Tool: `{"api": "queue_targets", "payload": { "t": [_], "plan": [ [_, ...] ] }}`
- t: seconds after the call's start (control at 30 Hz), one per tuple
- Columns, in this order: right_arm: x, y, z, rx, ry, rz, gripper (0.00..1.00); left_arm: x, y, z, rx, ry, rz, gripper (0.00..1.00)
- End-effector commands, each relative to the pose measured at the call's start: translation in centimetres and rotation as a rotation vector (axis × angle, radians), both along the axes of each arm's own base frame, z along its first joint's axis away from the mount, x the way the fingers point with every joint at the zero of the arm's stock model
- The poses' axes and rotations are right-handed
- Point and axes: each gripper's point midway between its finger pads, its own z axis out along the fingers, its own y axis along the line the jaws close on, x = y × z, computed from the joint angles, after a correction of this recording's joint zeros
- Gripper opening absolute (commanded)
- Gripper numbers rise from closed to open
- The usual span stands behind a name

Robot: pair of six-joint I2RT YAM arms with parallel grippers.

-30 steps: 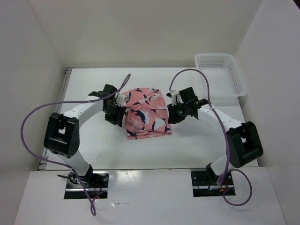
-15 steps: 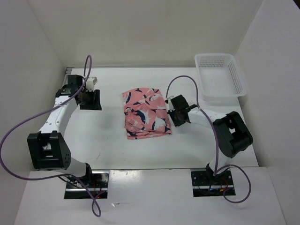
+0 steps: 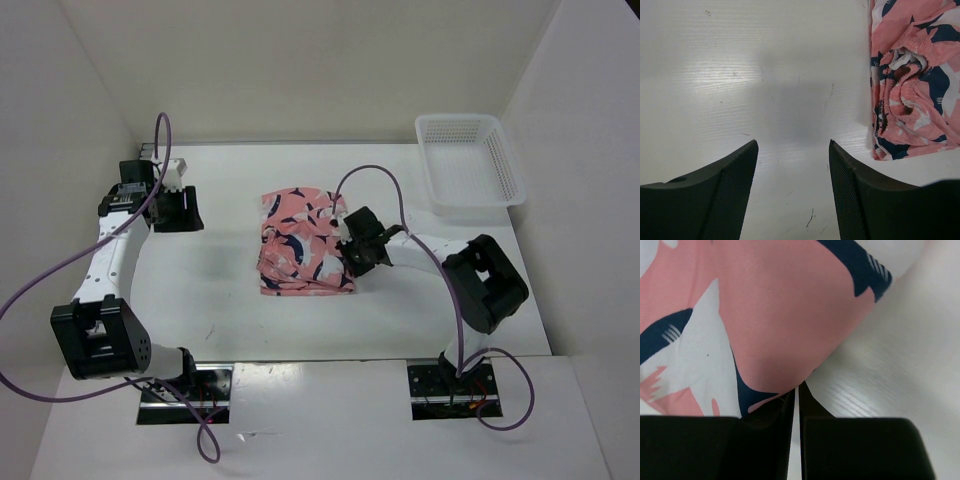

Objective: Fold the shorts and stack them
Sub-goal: Fold the shorts

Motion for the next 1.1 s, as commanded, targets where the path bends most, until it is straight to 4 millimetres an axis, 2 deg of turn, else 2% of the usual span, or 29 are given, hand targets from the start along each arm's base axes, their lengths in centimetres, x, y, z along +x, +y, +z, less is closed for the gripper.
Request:
{"api": "queue_targets", "payload": {
  "t": [0.0, 0.07, 0.13, 0.23, 0.33, 0.37, 0.43, 0.47, 0.5, 0.57, 0.6, 0.67, 0.7, 0.73, 0.77, 0.9, 1.0, 1.07],
  "plan": [
    [-1.7, 2.7, 0.5, 0.096, 0.092, 0.053, 0.11, 0.4, -0.4, 0.9, -0.018, -0.042, -0.022, 0.67],
    [-2.4, 3.1, 0.5, 0.105, 0.114, 0.074, 0.11, 0.4, -0.4, 0.6, -0.02, -0.033, -0.022, 0.67],
    [-1.7, 2.5, 0.6, 0.071, 0.077, 0.052, 0.11, 0.4, -0.4, 0.6, -0.02, -0.033, -0.022, 0.67],
    [-0.1, 0.1, 1.0, -0.05, -0.043, 0.038, 0.11, 0.4, -0.4, 0.6, -0.02, -0.033, -0.022, 0.67],
    [2.1, -2.6, 2.5, -0.157, -0.167, 0.03, 0.11, 0.6, -0.4, 1.0, -0.019, -0.042, -0.022, 0.71],
    [3.3, -3.6, 3.9, -0.183, -0.22, 0.05, 0.13, 0.6, -0.4, 1.0, -0.019, -0.042, -0.022, 0.73],
    [4.8, -6.0, 5.3, -0.261, -0.278, 0.025, 0.15, 0.6, -0.4, 1.0, -0.019, -0.042, -0.022, 0.77],
    [5.6, -7.1, 6.4, -0.303, -0.305, 0.043, 0.17, 0.6, -0.4, 1.0, -0.019, -0.042, -0.022, 0.82],
    [6.5, -8.5, 7.9, -0.311, -0.335, 0.022, 0.17, 0.8, -0.3, 1.1, -0.017, -0.052, -0.022, 0.85],
    [8.4, -10.0, 11.4, -0.364, -0.431, 0.012, 0.23, 0.9, -0.2, 0.8, -0.009, -0.051, -0.016, 0.89],
    [9.1, -10.4, 14.3, -0.374, -0.509, -0.016, 0.28, 0.8, -0.2, 1.1, -0.008, -0.06, -0.016, 1.0],
    [10.2, -10.7, 17.5, -0.381, -0.605, -0.04, 0.35, 0.8, 0.0, 0.9, -0.017, -0.062, -0.013, 1.0],
    [10.5, -10.7, 19.7, -0.372, -0.655, -0.056, 0.38, 0.7, 0.0, 1.2, -0.015, -0.072, -0.013, 1.0],
    [10.6, -11.4, 20.8, -0.385, -0.678, -0.077, 0.46, 0.9, 0.0, 1.1, -0.013, -0.078, -0.013, 1.0],
    [10.5, -11.7, 21.3, -0.396, -0.69, -0.08, 0.49, 1.0, 0.6, 1.5, 0.0, -0.099, 0.004, 1.0],
    [10.0, -13.4, 26.2, -0.409, -0.83, -0.11, 0.56, 0.9, 1.9, 2.2, 0.066, -0.141, 0.053, 1.0],
    [9.3, -13.8, 27.7, -0.396, -0.873, -0.121, 0.6, 0.8, 2.2, 2.4, 0.087, -0.162, 0.068, 1.0],
    [8.9, -14.0, 27.9, -0.386, -0.873, -0.13, 0.63, 0.6, 2.2, 2.4, 0.089, -0.171, 0.069, 1.0]
  ]
}}
